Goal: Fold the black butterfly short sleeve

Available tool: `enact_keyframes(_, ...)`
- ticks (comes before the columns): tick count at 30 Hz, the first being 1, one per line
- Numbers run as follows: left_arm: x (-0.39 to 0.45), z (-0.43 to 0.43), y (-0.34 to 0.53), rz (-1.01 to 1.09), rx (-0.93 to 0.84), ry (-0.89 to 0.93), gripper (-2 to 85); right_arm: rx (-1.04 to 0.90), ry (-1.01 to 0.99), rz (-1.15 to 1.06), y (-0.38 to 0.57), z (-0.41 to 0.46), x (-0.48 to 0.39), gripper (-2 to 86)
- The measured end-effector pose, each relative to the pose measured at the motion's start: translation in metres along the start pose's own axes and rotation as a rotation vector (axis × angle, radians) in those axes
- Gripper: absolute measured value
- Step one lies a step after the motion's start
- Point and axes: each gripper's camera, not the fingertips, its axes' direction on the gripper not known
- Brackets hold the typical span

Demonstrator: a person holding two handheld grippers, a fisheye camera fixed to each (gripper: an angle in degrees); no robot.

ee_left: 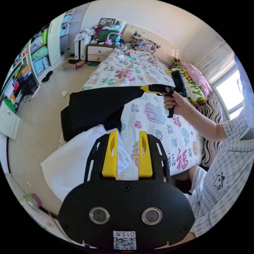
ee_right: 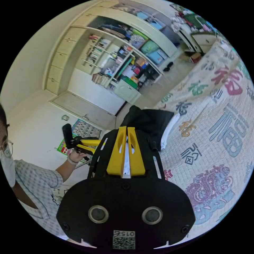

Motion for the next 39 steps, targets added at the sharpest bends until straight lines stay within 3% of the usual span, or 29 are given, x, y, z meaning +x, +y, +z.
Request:
enact_keyframes(7,0.170,0.031,-0.009,0.285,0.092,-0.242,12.2,0.146,-0.018,-0.218,0.079,-0.106,-0.100,-0.8)
enact_keyframes(12,0.279,0.090,0.011,0.470,0.078,-0.147,10.2,0.237,0.021,-0.291,0.152,-0.165,-0.153,-0.7)
enact_keyframes(14,0.323,0.107,0.031,0.519,0.160,-0.207,8.3,0.261,0.094,-0.308,0.192,-0.187,-0.179,-0.6)
enact_keyframes(17,0.358,0.104,0.060,0.532,0.249,-0.143,7.5,0.347,0.100,-0.264,0.245,-0.216,-0.210,-0.5)
enact_keyframes(22,0.382,0.078,0.115,0.495,0.351,-0.085,8.2,0.414,0.238,-0.249,0.314,-0.240,-0.289,-0.4)
enact_keyframes(27,0.384,0.071,0.162,0.471,0.281,-0.005,15.5,0.544,0.297,-0.255,0.367,-0.255,-0.382,-0.4)
enact_keyframes(31,0.403,0.103,0.201,0.481,0.222,-0.064,17.5,0.549,0.390,-0.295,0.399,-0.244,-0.469,-0.3)
enact_keyframes(33,0.405,0.108,0.218,0.437,0.217,-0.053,16.7,0.533,0.426,-0.301,0.412,-0.239,-0.502,-0.3)
enact_keyframes(39,0.396,0.076,0.274,0.487,0.296,0.133,2.9,0.518,0.615,-0.269,0.470,-0.241,-0.596,-0.4)
